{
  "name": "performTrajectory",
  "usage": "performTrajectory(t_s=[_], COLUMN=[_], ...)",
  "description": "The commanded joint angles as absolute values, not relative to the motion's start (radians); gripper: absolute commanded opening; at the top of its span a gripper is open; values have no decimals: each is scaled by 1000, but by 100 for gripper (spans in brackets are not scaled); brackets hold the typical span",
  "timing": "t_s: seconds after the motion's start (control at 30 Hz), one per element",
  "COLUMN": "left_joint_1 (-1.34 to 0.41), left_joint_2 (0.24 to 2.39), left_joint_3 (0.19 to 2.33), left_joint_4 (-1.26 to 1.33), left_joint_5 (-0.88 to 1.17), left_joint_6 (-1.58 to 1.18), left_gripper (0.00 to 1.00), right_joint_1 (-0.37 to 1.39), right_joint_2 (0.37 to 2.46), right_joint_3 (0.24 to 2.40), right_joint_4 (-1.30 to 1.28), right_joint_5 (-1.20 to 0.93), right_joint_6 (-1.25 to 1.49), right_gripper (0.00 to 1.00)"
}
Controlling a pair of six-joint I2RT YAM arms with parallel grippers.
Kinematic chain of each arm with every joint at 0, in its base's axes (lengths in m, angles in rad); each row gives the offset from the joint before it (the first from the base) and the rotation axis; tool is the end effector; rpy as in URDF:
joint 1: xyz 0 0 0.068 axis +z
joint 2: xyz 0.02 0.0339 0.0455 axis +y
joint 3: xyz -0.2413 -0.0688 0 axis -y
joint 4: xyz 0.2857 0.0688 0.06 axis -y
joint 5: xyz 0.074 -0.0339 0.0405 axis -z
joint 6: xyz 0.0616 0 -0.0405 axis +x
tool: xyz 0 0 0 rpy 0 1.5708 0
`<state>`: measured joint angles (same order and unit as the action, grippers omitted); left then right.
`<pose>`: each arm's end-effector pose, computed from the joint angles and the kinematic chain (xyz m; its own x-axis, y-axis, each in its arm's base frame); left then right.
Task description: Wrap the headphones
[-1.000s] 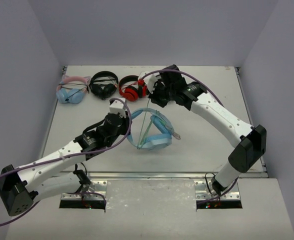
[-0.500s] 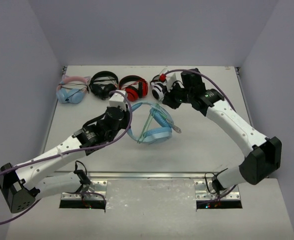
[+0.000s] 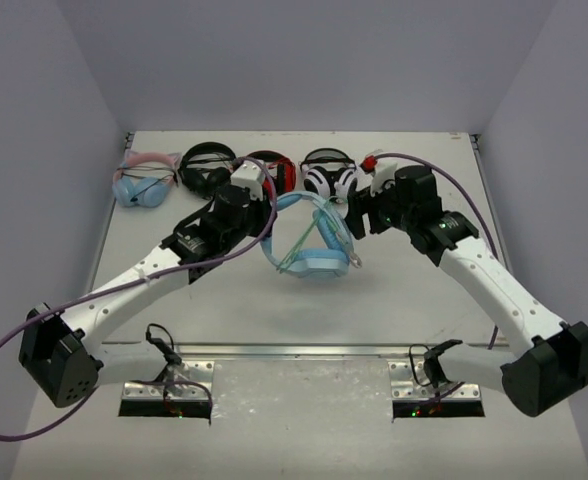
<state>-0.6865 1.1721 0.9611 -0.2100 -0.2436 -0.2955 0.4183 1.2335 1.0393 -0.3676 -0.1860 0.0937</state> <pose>0.2727 -0.2042 0.2800 -0.4319 -0.0114 -0.9018 0.3335 0.9270 -0.1715 0.3115 0.1509 0.2733 -0.5354 -0.1374 -0.8334 -0.4943 0.8510 0.1773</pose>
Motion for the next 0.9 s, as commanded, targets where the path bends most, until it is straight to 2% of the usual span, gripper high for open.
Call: performTrajectory(t_s=[0.0,0.03,0.2,0.3,0.53,0.6,0.73,0.87], left_joint_1=[-606,-601,-597,-594,-566,-546,-528,-520], left_joint_2=[1196,1209,1273,1296,1373,1399,1503,1623], left_joint_3=[1048,1067,1118,1131,1141,1147,1203,1313], left_joint_4=[29,31,28,21,-11,-32,-81,-175], left_joint_5=[-36,-19,21,43,195,340,466,687], left_joint_6=[-333,-324,-223,-151,-43,-2,90,196], left_gripper=[0,0,0,0,0,1,0,0], right_joint_1=[422,422,394,339,253,247,247,247], right_joint_2=[1148,1138,1149,1158,1029,985,888,747], right_joint_3=[987,973,957,951,896,894,884,874], right_joint_4=[-368,-394,-592,-664,-692,-716,-752,-793], right_joint_5=[-94,-46,176,224,187,173,140,91], right_joint_6=[238,253,351,414,459,454,449,453], right_gripper=[79,99,99,99,99,99,99,99])
